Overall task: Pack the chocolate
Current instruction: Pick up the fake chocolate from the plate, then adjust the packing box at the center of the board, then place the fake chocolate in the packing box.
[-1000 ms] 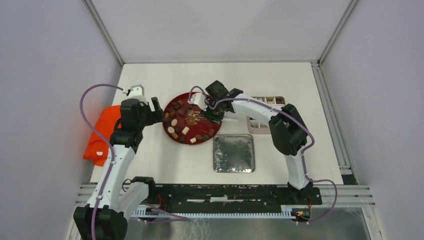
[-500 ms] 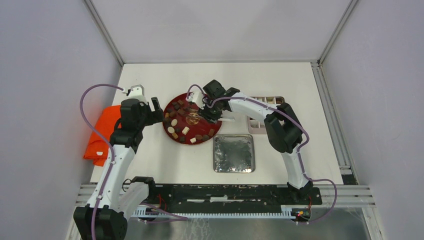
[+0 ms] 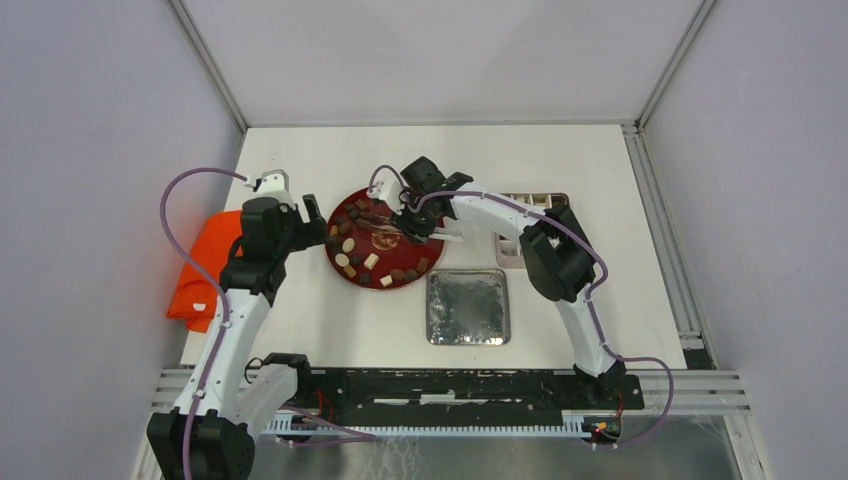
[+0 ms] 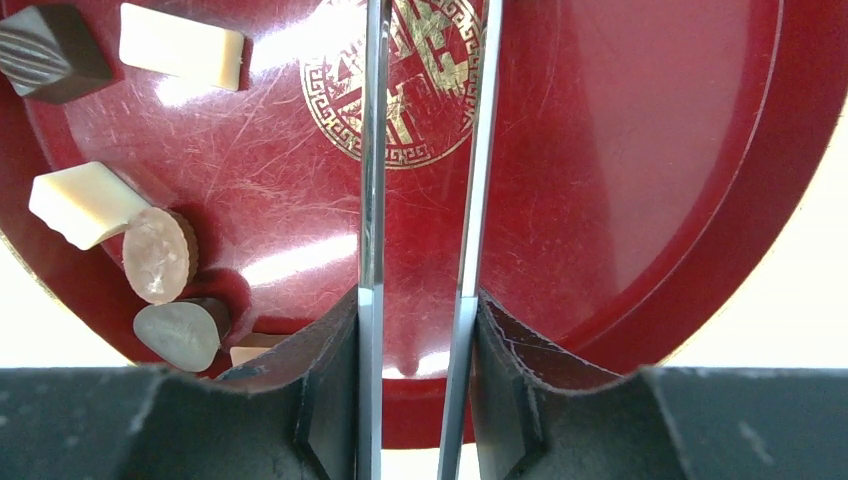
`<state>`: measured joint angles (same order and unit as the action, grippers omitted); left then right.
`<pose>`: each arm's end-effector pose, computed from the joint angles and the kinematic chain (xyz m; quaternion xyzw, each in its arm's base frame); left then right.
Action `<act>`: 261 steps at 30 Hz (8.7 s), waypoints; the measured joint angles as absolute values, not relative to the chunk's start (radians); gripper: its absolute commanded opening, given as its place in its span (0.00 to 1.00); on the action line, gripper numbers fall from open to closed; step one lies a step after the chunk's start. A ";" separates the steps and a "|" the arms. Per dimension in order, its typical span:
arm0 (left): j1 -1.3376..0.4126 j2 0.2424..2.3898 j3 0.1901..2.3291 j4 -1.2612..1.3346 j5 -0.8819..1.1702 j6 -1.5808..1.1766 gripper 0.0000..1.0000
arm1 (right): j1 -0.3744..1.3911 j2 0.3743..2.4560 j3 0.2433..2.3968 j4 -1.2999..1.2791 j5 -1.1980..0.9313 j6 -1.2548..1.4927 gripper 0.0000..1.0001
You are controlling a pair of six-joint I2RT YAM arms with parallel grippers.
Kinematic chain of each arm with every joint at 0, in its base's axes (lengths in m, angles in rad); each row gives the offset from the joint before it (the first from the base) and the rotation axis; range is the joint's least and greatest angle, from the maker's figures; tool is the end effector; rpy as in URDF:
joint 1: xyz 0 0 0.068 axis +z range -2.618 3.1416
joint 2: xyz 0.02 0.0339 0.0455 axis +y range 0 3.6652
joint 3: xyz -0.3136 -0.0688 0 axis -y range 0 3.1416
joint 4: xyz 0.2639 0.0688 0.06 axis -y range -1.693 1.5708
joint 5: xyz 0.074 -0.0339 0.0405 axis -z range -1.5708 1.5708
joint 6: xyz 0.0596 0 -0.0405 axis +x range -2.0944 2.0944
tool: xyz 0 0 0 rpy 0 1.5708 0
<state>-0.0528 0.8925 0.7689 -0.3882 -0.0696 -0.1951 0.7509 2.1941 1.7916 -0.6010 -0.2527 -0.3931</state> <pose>0.2088 -0.0069 0.3193 -0.0788 0.8591 -0.0326 0.5046 0.3847 0.3794 0.2089 -0.5452 0.7817 0.1685 0.2517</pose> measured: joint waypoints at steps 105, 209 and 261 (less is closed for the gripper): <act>-0.894 2.085 1.671 -0.329 -0.261 -0.874 0.53 | -0.416 1.287 1.016 -0.706 -0.839 -0.678 0.00; -1.035 2.215 1.710 0.058 -0.898 -0.455 0.02 | -0.585 1.328 1.213 -1.083 -1.044 -0.999 0.00; -0.983 1.557 1.155 -0.179 -0.527 -0.537 0.61 | -0.339 1.328 0.906 -0.925 -0.677 -1.014 0.22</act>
